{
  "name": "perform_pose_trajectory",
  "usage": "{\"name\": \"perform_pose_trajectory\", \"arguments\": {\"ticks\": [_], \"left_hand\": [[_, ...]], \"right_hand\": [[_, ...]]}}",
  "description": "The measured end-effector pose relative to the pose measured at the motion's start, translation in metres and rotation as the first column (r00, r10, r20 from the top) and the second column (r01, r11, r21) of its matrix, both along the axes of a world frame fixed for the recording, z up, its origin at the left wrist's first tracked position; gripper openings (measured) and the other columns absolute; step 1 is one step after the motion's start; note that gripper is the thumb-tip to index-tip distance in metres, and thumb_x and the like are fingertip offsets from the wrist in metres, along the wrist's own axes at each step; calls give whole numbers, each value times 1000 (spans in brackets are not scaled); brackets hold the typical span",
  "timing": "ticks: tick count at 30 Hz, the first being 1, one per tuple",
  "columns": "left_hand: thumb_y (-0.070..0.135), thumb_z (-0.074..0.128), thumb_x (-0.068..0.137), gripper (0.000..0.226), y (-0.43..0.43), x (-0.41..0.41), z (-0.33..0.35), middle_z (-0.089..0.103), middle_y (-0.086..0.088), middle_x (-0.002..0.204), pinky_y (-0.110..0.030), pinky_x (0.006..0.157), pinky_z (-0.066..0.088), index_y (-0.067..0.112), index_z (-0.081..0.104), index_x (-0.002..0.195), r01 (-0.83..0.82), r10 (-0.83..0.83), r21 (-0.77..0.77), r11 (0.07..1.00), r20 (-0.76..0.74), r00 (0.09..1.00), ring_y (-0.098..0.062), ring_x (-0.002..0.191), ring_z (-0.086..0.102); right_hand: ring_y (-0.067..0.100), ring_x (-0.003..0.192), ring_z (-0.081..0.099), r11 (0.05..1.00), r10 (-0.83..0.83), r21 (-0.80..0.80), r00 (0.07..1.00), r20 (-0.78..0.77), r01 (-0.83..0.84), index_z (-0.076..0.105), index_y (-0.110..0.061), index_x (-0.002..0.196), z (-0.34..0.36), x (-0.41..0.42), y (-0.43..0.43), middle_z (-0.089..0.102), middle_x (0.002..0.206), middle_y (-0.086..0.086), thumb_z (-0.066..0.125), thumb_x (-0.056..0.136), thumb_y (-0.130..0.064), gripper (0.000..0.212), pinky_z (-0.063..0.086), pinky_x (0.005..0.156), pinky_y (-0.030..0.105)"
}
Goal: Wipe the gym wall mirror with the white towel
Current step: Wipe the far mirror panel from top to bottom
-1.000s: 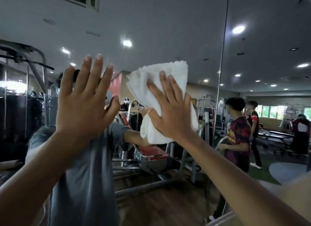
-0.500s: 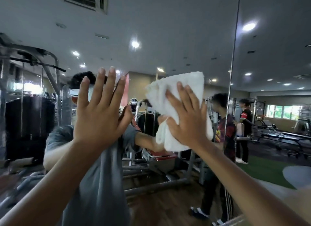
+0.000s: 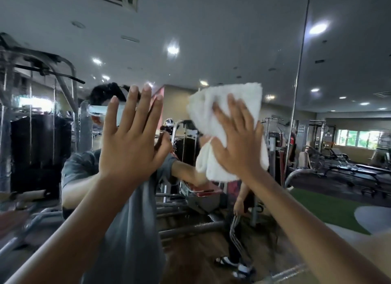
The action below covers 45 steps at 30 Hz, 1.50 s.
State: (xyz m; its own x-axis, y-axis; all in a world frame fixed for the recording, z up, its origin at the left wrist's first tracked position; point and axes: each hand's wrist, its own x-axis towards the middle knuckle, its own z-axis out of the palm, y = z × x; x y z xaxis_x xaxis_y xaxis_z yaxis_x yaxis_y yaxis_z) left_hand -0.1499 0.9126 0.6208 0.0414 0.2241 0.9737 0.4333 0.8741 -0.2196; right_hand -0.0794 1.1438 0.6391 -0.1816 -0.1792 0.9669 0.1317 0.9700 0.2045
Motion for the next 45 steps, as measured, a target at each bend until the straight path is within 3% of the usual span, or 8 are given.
{"name": "perform_pose_trajectory", "arguments": {"ticks": [4,12,19,24,28,34,42,45], "left_hand": [[46,27,102,69,0,1,2,13,-17,166,-57,123,10,6,22,158,-6,6,-5,1000,0,1000,-33,154,10],[47,25,103,67,-2,-1,0,18,-16,165,-57,122,14,7,26,157,10,-10,-3,1000,-15,1000,-32,154,14],[46,27,101,70,-1,2,1,14,-16,166,-55,124,10,7,24,158,-1,1,-9,1000,1,1000,-31,154,11],[47,23,104,67,-2,1,1,16,-16,166,-55,123,14,7,25,158,-18,18,-5,1000,-9,1000,-31,154,14],[47,25,102,68,-1,2,0,15,-16,166,-56,123,13,7,26,158,-16,16,-10,1000,14,1000,-31,154,12],[46,31,101,69,0,3,0,14,-16,166,-55,123,12,8,24,158,-30,31,-1,1000,5,1000,-31,154,11],[51,21,101,71,-2,4,1,8,-13,167,-51,125,4,10,19,160,-43,44,-17,999,53,998,-28,155,6],[48,25,100,71,0,5,0,7,-14,167,-53,124,4,9,18,160,-49,49,-14,999,51,997,-30,155,5]], "right_hand": [[24,152,13,923,37,-376,990,-133,-85,30,-32,156,51,-9,-32,18,166,1,42,92,-42,66,16,113,60],[26,149,25,991,29,127,999,17,-31,35,-28,152,-37,-6,-29,31,162,10,41,92,-49,64,33,104,57],[28,149,22,969,-10,-244,992,-122,-21,35,-28,154,45,-13,-32,26,164,5,46,91,-42,65,27,107,60],[27,150,24,996,-10,-85,996,-91,3,35,-26,155,-10,-19,-57,26,164,8,38,95,-51,65,31,104,52],[27,149,23,996,1,93,1000,25,-3,31,-29,152,-39,-3,-14,27,163,10,41,91,-46,64,31,107,65],[27,151,17,949,-39,-315,993,-107,3,27,-30,157,40,-13,-24,18,166,4,42,92,-45,68,21,111,63],[27,149,24,984,-35,175,999,21,30,32,-28,153,-70,-1,-15,27,163,10,40,93,-51,64,33,102,54],[27,148,25,998,-50,39,999,15,50,34,-28,151,-51,5,18,28,162,9,45,85,-46,69,30,104,57]]}}
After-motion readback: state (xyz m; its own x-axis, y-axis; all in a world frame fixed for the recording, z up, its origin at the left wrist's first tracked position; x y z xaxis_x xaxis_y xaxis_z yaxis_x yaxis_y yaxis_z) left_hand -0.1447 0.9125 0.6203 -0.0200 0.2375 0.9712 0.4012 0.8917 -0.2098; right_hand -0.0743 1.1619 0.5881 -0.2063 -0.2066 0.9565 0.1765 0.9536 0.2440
